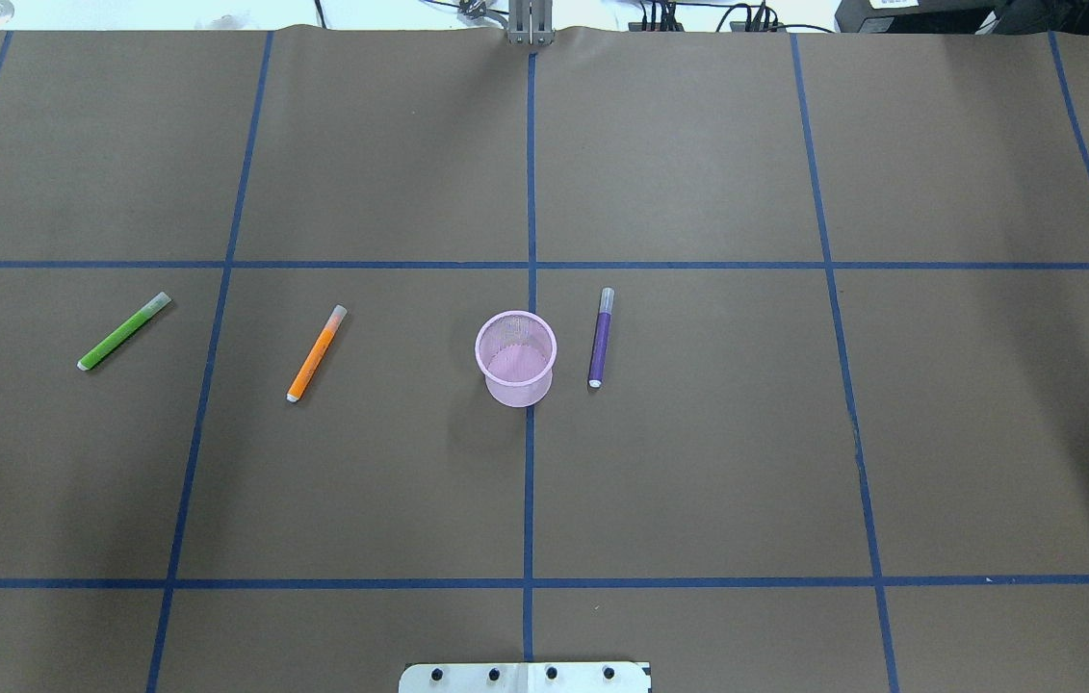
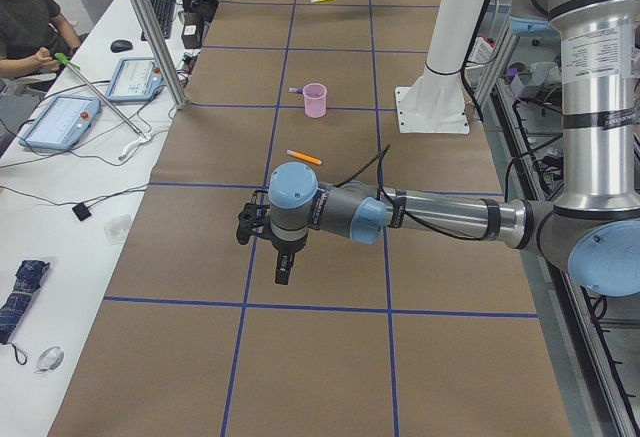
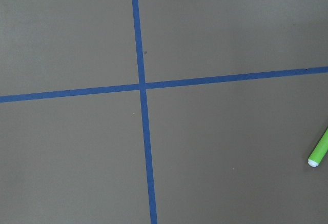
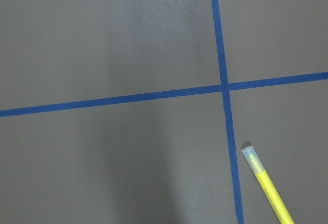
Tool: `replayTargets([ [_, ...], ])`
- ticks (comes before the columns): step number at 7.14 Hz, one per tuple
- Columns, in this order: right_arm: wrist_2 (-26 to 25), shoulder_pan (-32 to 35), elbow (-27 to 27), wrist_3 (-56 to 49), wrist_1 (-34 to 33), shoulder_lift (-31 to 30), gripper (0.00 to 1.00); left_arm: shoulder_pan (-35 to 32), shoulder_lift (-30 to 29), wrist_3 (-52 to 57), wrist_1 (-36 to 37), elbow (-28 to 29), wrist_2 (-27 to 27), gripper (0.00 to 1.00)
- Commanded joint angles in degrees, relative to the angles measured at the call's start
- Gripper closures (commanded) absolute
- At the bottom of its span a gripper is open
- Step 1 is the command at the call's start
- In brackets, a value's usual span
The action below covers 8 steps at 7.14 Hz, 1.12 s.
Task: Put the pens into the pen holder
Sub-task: 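Lower the right gripper onto the yellow highlighter and close on it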
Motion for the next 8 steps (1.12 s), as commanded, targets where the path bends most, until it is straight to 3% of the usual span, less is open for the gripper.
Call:
replayTargets([
  [1,-0.46,1.84,0.41,-5.61,-3.77,0.15,0.0,1.06,-0.29,-0.04,0.0,-0.25,-0.14,0.0],
  [3,-3.09,1.77,0.42,-5.45,-3.27,0.32,0.0,4.23,0.05,0.04,-0.17,-0.17,0.21,0.0],
  [8,-2.13,1.77,0.07,-5.27,-0.47,-0.9,0.0,4.15,0.93,0.05,-0.79,-0.17,-0.05,0.0],
])
